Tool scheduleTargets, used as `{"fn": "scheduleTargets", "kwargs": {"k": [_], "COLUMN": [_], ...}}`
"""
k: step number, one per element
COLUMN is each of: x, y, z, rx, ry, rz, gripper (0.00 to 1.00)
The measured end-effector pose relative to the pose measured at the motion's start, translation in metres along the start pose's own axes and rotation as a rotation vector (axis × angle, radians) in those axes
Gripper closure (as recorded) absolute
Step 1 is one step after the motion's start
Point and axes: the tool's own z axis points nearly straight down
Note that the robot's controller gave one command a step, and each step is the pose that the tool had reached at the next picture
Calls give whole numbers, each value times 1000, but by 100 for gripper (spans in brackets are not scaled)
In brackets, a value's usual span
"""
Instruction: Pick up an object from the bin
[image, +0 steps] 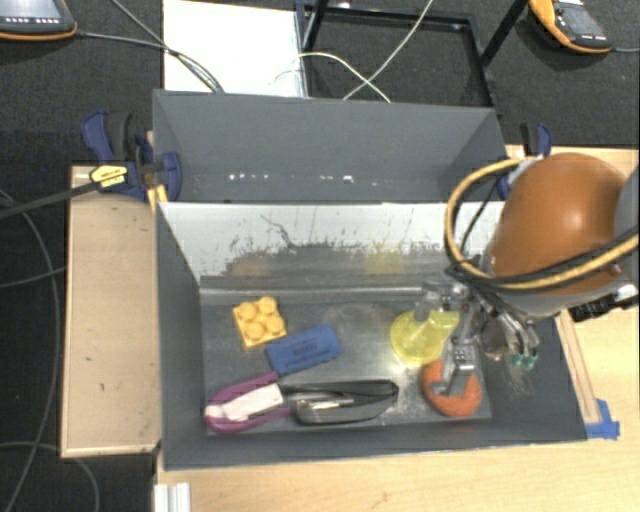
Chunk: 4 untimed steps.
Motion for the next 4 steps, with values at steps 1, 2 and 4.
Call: {"fn": "scheduleTargets", "kwargs": {"k": [1,2,4], "x": [-2,-3,-80], "y": [0,134,136], "z": [-4,109,119], "rx": [0,-1,-2], "ry": [-8,-7,-9], "rz": [0,-197,-247], "gripper": [0,0,0]}}
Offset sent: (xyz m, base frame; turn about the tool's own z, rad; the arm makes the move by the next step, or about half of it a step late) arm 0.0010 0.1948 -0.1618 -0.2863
